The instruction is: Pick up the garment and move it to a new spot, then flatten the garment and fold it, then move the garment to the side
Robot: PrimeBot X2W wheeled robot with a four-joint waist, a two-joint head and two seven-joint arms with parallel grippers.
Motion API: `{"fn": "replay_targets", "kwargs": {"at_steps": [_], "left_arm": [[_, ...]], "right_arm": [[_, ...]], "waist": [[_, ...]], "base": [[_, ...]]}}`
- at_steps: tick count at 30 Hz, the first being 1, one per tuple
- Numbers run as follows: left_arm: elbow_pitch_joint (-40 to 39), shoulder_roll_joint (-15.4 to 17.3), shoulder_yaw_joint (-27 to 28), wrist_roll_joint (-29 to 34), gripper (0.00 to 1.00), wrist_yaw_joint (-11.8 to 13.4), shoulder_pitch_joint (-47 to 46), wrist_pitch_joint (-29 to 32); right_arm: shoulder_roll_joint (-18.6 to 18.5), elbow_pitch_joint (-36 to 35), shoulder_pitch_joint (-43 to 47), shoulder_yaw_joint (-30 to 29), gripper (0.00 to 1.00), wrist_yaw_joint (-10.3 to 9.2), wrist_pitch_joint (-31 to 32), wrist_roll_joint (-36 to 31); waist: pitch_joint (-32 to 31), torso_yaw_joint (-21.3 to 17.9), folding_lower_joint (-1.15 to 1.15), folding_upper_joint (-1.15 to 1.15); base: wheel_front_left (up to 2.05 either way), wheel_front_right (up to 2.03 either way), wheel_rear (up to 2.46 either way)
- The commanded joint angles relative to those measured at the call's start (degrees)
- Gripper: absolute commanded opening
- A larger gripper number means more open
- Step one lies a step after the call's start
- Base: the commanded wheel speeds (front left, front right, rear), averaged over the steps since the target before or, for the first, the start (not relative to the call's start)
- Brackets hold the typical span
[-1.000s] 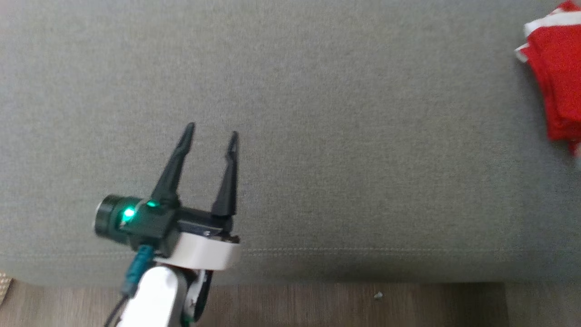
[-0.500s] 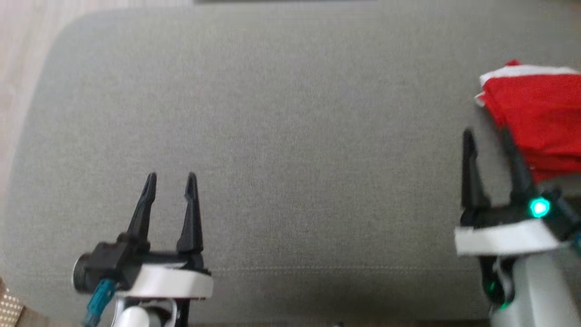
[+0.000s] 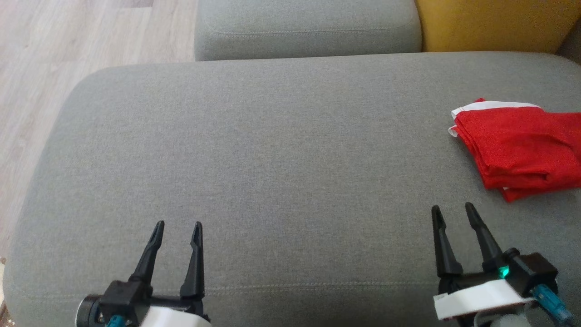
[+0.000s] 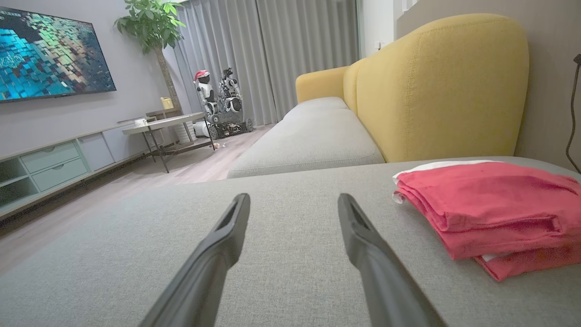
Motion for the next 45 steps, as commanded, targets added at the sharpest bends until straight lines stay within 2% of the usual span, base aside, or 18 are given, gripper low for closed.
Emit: {"fn": "replay_targets", "kwargs": {"at_steps": [1,9,10,11,14,45], "left_arm": [[-1.53,-0.15,2.15,0.06,1.0,-0.1,-1.98,-0.29],[-0.47,-0.16,2.47,-0.03,1.0,-0.33,-1.72,-0.29],[-0.35,-0.16,2.52,0.03,0.0,-0.23,-1.7,-0.29],[1.61,-0.01,0.52,-0.03,0.0,-0.19,0.03,0.0],[3.91,-0.03,0.39,-0.4,0.0,-0.12,0.58,0.05],[7.39,1.13,2.97,-22.34,0.0,-2.27,-3.91,3.91]], "right_arm": [[0.26,-1.4,-1.27,1.68,1.0,0.19,-0.41,-0.35],[0.53,-0.55,-1.26,1.94,1.0,0.19,-0.41,-0.38],[0.54,-0.52,-1.25,1.97,0.0,0.19,-0.41,-0.4],[0.47,1.35,0.22,0.31,0.0,0.0,0.01,-0.05],[0.47,3.55,0.69,0.32,0.0,-0.01,0.11,0.35],[-0.47,2.67,-1.74,-1.91,0.0,0.04,4.11,22.15]], "waist": [[-0.11,-0.11,0.0,0.0],[-0.68,0.01,0.0,0.0],[-0.72,0.03,0.0,0.0],[-0.73,0.02,0.0,0.0],[-0.72,-0.01,0.0,0.0],[-0.08,-0.93,0.0,0.0]], "base": [[0.0,0.0,0.0],[0.0,0.0,0.0],[0.0,0.0,0.0],[0.0,0.0,0.0],[0.0,0.0,0.0],[0.0,0.0,0.0]]}}
